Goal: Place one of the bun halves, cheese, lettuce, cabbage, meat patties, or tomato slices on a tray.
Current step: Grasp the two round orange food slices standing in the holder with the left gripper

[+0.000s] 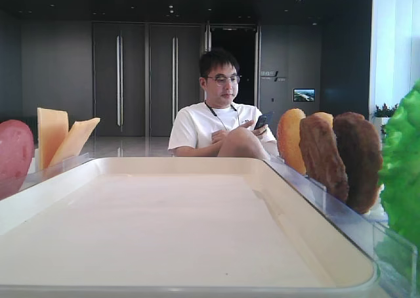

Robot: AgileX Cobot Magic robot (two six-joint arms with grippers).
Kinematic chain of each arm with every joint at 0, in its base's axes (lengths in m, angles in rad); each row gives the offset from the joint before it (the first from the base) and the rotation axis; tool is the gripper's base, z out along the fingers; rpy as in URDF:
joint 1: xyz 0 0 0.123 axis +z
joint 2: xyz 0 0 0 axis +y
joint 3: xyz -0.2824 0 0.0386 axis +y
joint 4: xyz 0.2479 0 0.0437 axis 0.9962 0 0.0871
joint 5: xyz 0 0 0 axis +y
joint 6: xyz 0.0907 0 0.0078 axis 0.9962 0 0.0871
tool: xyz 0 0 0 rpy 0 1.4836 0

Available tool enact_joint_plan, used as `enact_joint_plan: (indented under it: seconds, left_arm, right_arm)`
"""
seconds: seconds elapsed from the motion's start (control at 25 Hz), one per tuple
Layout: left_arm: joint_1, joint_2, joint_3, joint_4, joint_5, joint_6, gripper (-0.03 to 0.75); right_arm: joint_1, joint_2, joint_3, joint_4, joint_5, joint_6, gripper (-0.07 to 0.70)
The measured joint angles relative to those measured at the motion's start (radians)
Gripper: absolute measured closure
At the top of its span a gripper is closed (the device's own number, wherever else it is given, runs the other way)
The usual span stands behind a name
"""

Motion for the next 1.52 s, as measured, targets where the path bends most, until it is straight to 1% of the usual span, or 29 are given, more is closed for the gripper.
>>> enact_joint_plan:
  seconds: [0.04, 0.16, 0.32, 0.4, 0.52, 0.72, 0.88, 0.96, 1.24, 1.52]
  left_arm:
    - [-0.044, 0.000, 0.000, 0.010, 0.000, -0.031, 0.114]
    - [-0.175, 0.000, 0.000, 0.065, 0.000, -0.179, 0.114]
    - [-0.324, 0.015, 0.000, 0.090, -0.001, -0.317, 0.114]
    - [-0.379, 0.031, -0.004, 0.105, -0.001, -0.384, 0.114]
    - [-0.446, 0.072, -0.031, 0.105, -0.001, -0.452, 0.114]
    - [-0.542, 0.153, -0.092, 0.105, -0.006, -0.526, 0.114]
    - [-0.602, 0.226, -0.122, 0.105, -0.008, -0.578, 0.115]
    - [-0.618, 0.260, -0.133, 0.112, -0.011, -0.599, 0.115]
    - [-0.626, 0.353, -0.140, 0.113, -0.021, -0.619, 0.115]
    - [-0.626, 0.379, -0.143, 0.114, -0.023, -0.619, 0.115]
  right_arm:
    - [0.000, 0.000, 0.000, 0.000, 0.000, 0.000, 0.055]
    - [0.000, 0.000, 0.000, 0.000, 0.000, 0.000, 0.055]
    - [0.000, 0.000, 0.000, 0.000, 0.000, 0.000, 0.055]
    - [0.000, 0.000, 0.000, 0.000, 0.000, 0.000, 0.055]
    - [0.000, 0.000, 0.000, 0.000, 0.000, 0.000, 0.055]
    - [0.000, 0.000, 0.000, 0.000, 0.000, 0.000, 0.055]
    - [0.000, 0.000, 0.000, 0.000, 0.000, 0.000, 0.055]
    - [0.000, 0.000, 0.000, 0.000, 0.000, 0.000, 0.055]
    - [0.000, 0.000, 0.000, 0.000, 0.000, 0.000, 0.055]
    - [0.000, 0.000, 0.000, 0.000, 0.000, 0.000, 0.055]
